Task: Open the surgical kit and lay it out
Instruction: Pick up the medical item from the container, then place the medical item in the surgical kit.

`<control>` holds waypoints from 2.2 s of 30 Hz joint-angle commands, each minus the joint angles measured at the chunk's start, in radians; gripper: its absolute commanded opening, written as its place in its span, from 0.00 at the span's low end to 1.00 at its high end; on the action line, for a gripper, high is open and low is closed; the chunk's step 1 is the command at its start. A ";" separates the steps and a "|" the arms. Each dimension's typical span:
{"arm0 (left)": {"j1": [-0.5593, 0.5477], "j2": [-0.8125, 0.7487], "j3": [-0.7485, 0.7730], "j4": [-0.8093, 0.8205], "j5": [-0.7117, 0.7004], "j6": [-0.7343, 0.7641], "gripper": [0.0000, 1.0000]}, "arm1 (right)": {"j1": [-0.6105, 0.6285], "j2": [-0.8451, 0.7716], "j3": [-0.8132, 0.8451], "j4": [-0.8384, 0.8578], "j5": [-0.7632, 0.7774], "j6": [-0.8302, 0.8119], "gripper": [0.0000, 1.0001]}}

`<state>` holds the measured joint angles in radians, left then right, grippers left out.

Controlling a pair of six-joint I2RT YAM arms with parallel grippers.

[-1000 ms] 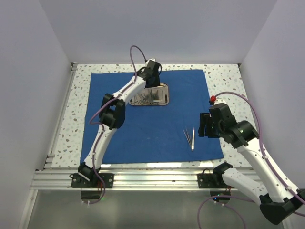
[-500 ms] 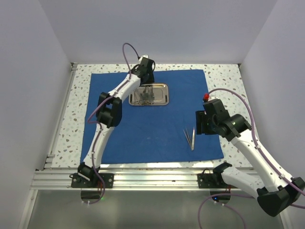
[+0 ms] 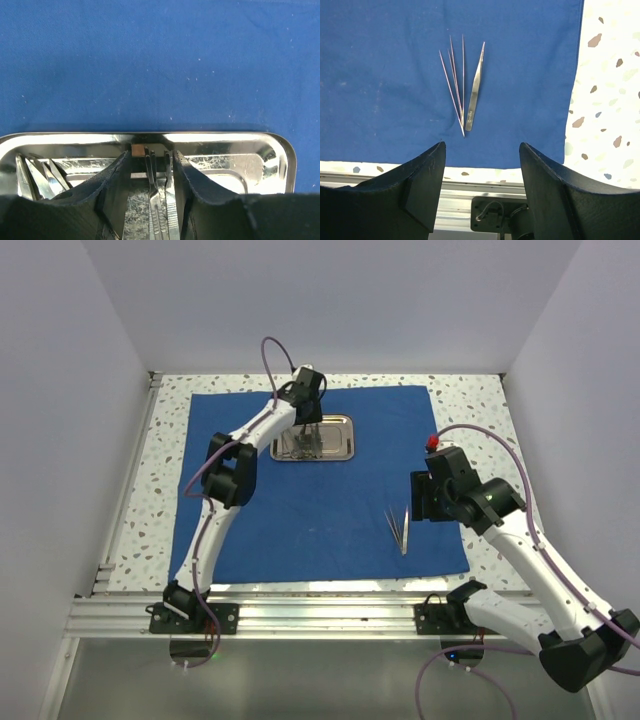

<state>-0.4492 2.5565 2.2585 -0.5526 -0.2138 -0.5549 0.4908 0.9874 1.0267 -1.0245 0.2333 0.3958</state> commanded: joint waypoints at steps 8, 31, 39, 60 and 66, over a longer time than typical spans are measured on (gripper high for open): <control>-0.011 -0.047 -0.040 -0.050 -0.030 0.009 0.29 | 0.002 -0.026 0.018 0.006 0.035 0.028 0.64; 0.003 -0.120 0.049 -0.036 0.011 0.007 0.00 | 0.000 -0.052 0.015 -0.008 0.028 0.066 0.63; 0.023 -0.191 0.033 -0.029 0.057 0.007 0.00 | 0.002 -0.059 0.018 -0.028 0.034 0.124 0.63; 0.015 -0.190 -0.011 -0.032 0.137 -0.108 0.00 | 0.002 -0.006 0.177 -0.042 0.011 0.020 0.62; -0.063 -0.436 -0.300 -0.044 0.040 -0.126 0.00 | 0.002 -0.104 0.119 -0.057 -0.011 0.021 0.62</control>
<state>-0.4549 2.3165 2.0266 -0.5957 -0.1207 -0.6449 0.4908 0.9283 1.1553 -1.0683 0.2455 0.4423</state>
